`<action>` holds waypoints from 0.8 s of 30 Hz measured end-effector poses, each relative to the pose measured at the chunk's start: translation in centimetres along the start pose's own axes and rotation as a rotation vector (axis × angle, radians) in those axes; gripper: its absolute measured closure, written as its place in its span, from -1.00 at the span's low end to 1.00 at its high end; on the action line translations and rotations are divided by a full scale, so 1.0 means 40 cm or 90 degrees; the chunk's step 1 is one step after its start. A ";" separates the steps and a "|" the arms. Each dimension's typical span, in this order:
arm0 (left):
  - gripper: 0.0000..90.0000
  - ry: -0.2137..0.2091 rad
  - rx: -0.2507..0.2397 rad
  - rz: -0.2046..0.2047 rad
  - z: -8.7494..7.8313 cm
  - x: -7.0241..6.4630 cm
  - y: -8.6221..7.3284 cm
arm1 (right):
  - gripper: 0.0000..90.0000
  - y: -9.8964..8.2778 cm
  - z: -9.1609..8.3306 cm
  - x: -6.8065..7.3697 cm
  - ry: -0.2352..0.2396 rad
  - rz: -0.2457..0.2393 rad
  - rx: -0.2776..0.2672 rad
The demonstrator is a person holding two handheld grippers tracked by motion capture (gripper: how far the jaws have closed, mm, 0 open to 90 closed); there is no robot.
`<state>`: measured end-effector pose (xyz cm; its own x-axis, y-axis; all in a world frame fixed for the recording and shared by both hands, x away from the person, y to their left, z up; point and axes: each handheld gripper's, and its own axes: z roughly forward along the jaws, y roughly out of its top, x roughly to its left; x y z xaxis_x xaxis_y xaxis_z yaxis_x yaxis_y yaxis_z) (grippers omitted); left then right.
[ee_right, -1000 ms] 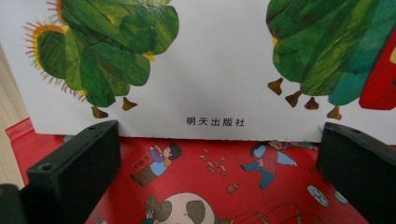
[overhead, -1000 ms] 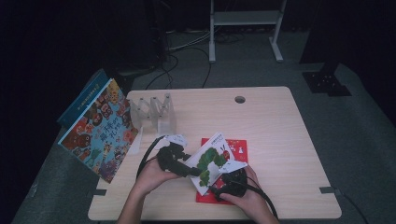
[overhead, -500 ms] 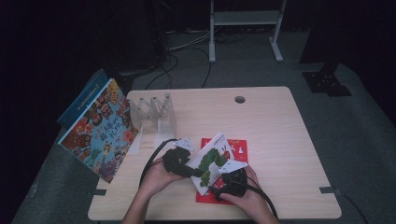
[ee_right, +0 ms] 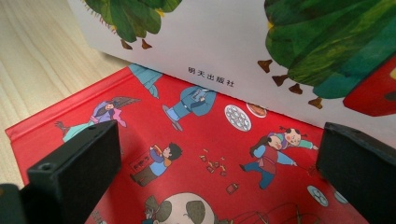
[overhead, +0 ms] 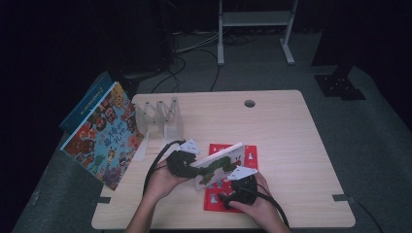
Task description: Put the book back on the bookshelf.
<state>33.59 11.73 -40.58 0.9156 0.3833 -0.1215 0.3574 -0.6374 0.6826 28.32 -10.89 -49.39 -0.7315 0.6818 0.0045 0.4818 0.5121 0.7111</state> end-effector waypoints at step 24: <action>0.67 -0.003 -0.001 0.004 0.041 0.007 -0.023 | -1.00 0.000 0.000 -0.001 0.000 -0.002 0.001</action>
<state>33.84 11.34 -42.40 0.9184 0.3768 -0.1205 0.3519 -0.6389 0.6841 28.33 -10.91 -49.39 -0.7324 0.6809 0.0025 0.4804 0.5142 0.7105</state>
